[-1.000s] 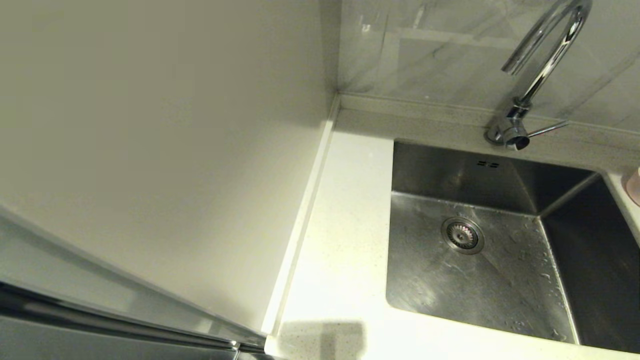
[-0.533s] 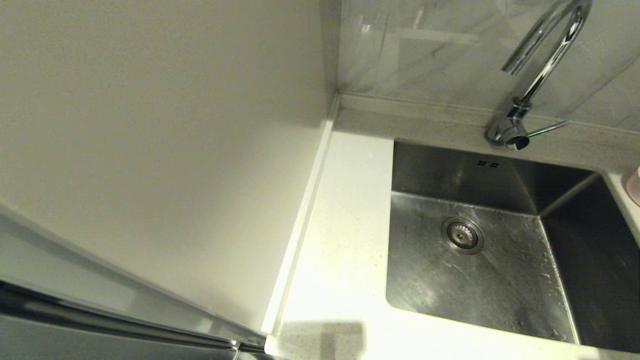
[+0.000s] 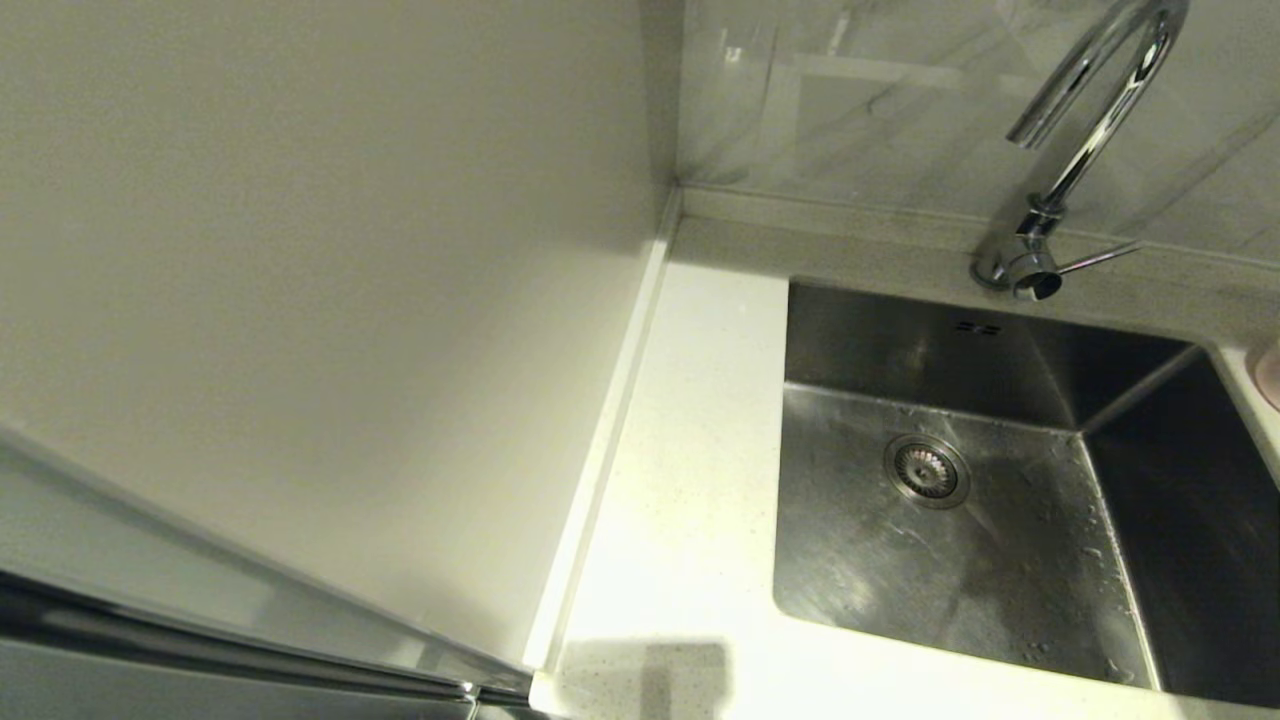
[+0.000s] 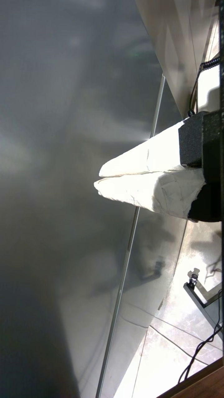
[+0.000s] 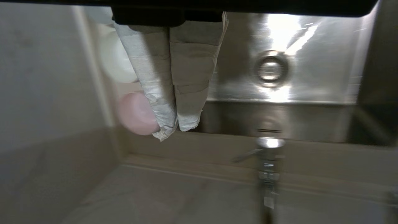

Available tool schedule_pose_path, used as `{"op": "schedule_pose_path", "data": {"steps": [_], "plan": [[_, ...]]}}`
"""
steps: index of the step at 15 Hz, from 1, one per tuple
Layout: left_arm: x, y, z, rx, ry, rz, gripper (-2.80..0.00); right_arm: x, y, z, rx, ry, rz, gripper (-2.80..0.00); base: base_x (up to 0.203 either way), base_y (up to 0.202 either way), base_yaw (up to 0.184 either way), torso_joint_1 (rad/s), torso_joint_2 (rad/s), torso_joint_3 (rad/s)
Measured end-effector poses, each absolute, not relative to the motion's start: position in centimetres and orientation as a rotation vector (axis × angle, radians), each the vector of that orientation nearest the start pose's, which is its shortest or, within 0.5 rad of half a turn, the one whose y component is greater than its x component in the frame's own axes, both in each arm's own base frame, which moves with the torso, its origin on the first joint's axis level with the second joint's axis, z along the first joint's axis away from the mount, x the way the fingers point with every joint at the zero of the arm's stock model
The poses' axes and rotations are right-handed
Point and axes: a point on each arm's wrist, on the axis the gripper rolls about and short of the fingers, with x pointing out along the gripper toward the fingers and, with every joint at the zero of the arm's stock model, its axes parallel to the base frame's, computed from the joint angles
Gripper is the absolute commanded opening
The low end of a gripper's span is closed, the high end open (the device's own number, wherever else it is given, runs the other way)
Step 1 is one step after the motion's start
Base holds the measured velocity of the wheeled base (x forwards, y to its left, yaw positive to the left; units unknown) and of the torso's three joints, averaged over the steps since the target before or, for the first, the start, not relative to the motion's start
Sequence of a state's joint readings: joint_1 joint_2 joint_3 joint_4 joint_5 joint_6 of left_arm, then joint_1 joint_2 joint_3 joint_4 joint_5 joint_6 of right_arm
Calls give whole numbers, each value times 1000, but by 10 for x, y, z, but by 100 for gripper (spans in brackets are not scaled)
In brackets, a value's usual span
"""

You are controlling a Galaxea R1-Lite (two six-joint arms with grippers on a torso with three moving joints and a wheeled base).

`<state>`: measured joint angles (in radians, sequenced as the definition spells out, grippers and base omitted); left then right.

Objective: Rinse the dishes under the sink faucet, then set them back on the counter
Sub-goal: Put a bowl into the sink

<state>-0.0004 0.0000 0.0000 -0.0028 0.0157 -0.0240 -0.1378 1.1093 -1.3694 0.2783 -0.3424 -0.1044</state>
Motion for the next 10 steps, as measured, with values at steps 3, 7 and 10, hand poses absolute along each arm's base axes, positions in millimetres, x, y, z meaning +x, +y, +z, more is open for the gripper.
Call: {"op": "schedule_pose_path", "data": {"steps": [3,7,10], "plan": [[-23,0,76,-24,-3,15,-280,145,-51,383,-105,272,-435,-280,0,0,0,0,0,0],[-23,0,76,-24,-3,15,-280,156,-104,369,72,434,-293,-280,0,0,0,0,0,0],[-23,0,76,-24,-3,15,-280,168,-154,358,204,430,-195,-280,0,0,0,0,0,0]]}}
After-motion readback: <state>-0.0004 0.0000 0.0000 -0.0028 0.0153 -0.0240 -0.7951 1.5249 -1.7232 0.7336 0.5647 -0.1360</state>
